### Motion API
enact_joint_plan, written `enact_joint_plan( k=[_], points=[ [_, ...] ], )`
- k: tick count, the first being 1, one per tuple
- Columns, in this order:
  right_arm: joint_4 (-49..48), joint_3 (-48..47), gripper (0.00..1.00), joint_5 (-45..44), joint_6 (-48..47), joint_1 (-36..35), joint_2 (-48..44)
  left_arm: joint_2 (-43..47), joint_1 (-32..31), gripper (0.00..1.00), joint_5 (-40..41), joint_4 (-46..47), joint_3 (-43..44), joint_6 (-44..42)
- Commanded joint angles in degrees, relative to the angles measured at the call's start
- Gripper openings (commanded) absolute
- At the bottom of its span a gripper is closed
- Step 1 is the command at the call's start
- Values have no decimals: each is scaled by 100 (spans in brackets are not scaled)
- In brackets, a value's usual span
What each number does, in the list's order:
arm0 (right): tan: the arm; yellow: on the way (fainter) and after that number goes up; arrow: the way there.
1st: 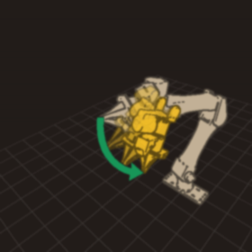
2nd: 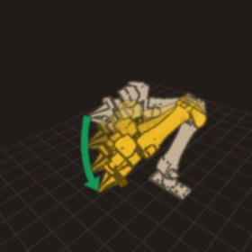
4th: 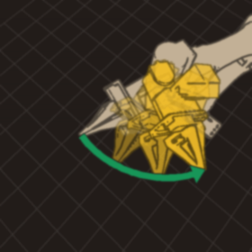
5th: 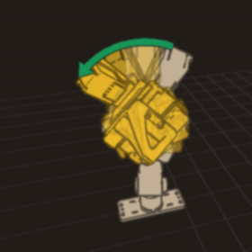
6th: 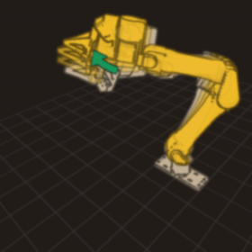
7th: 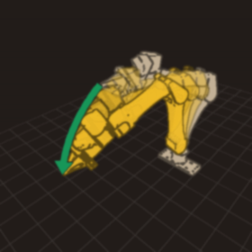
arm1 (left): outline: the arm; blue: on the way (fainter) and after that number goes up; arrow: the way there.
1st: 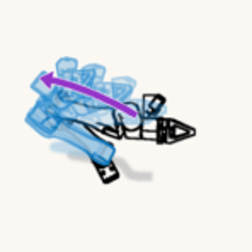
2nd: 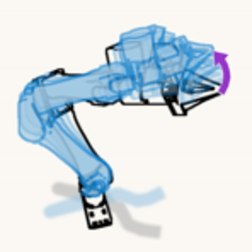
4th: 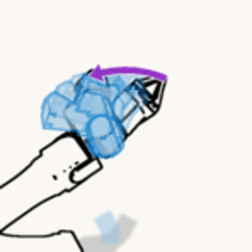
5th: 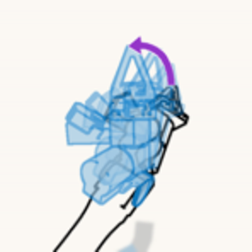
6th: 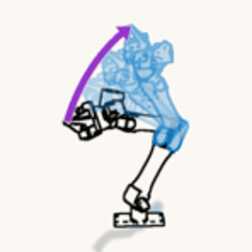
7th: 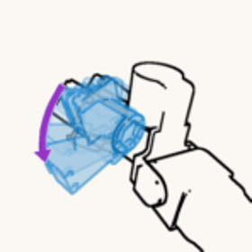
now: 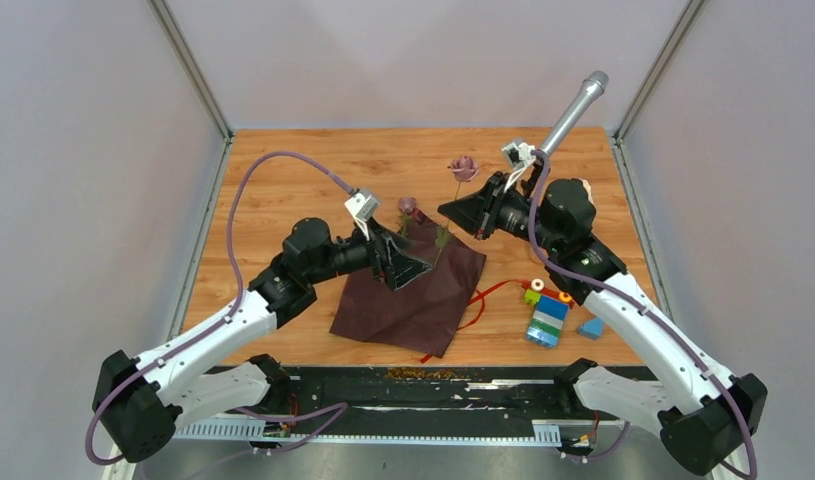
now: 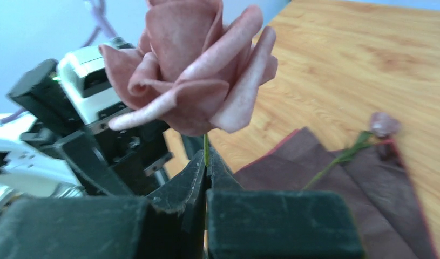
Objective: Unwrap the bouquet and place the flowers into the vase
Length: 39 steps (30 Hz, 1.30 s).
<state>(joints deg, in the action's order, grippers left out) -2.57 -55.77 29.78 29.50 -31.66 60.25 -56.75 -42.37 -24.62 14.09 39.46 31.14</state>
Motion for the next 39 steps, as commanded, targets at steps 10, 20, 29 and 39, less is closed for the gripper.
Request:
enact_joint_plan(
  k=[10,20,29,39],
  points=[
    [2323,-685,0,-5051,-2188,36,-540,55,2272,100,397,-3510,1632,-2112],
    [1420,-84,0,-5827,-2451,1223,-727,8,2883,100,2838,-4040,1493,-2760],
    [392,535,0,-5767,-2526,1748,-670,13,2883,100,2757,-4028,1393,-2712],
    [-921,1361,0,-5607,-2522,1933,-499,-283,2883,100,2139,-3965,1482,-2696]
  ],
)
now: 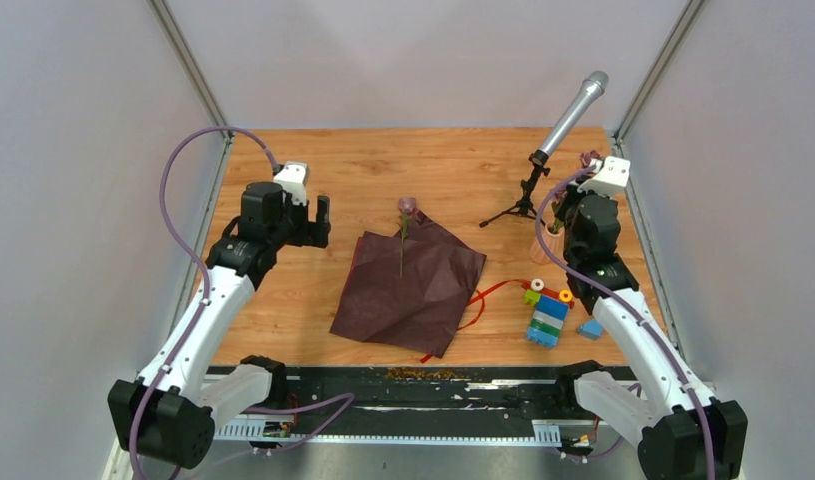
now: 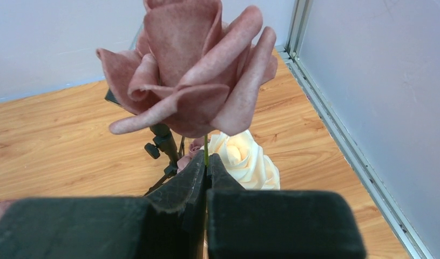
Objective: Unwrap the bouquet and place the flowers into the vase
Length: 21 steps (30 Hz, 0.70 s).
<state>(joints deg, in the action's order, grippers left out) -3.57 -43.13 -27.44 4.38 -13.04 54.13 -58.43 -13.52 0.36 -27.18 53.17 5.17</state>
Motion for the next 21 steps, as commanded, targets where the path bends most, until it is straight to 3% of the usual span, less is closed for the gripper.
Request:
enact_joint_plan(
  k=[1,21],
  points=[
    [-868,114,0,137,-27,73,170,-111,-2,100,-394,180,88,-103],
    [-1165,859,0,262,409,131,300,-109,-2,100,-657,246,46,-104]
  ],
)
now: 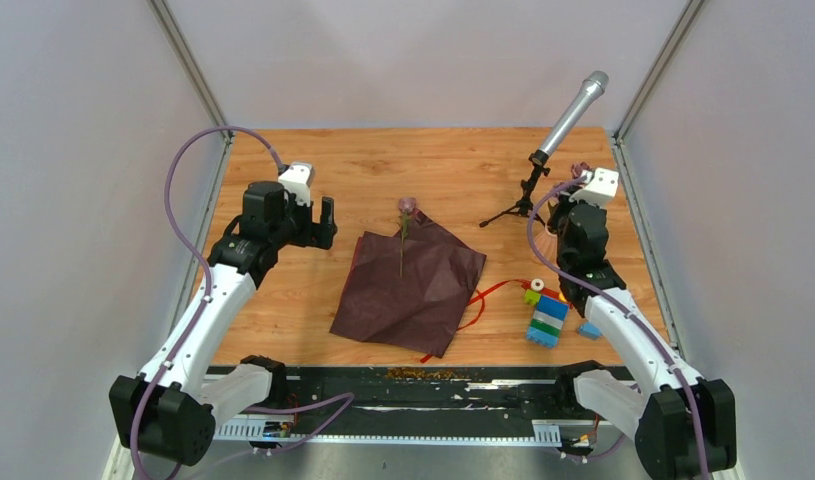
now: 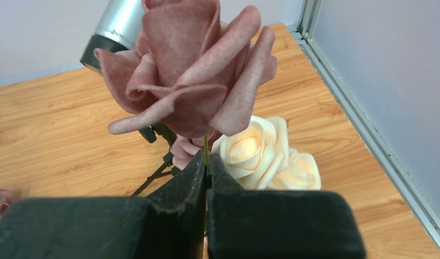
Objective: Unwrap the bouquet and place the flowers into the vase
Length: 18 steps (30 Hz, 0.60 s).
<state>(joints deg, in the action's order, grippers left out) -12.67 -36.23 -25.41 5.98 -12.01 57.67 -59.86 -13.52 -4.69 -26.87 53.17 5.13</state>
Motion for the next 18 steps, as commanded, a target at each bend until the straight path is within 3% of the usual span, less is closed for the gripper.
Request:
enact_joint_plan(
  k=[1,18],
  points=[
    [-291,229,0,60,282,25,-50,35,-2,100,-161,217,45,-99],
    [-381,521,0,-317,342,31,300,-105,-32,100,-593,297,47,87]
  ],
)
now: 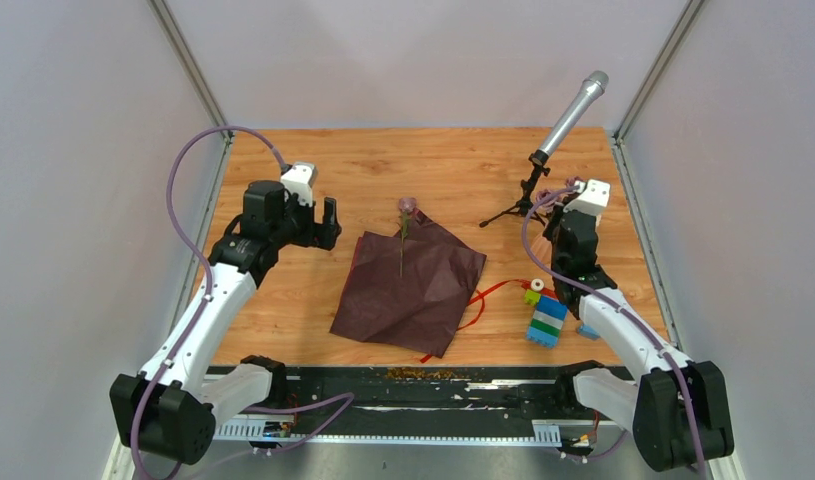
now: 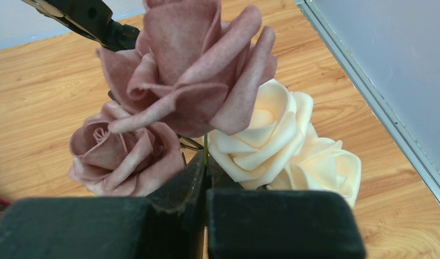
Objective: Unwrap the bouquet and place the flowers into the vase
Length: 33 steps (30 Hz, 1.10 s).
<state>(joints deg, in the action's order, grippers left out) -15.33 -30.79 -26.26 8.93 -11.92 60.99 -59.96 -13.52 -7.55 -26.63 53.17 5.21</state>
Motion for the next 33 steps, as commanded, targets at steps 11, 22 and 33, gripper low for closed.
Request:
enact_joint_plan(
  k=[11,22,33],
  points=[
    [840,-307,48,-54,43,19,-707,-77,-678,99,-198,494,-56,863],
    [2281,-792,77,530,51,8,-1564,-138,-1165,95,301,1206,-637,2064],
    [3647,-1624,81,1404,368,6,-1636,-1460,-2226,71,1221,1309,-189,2458]
  ],
)
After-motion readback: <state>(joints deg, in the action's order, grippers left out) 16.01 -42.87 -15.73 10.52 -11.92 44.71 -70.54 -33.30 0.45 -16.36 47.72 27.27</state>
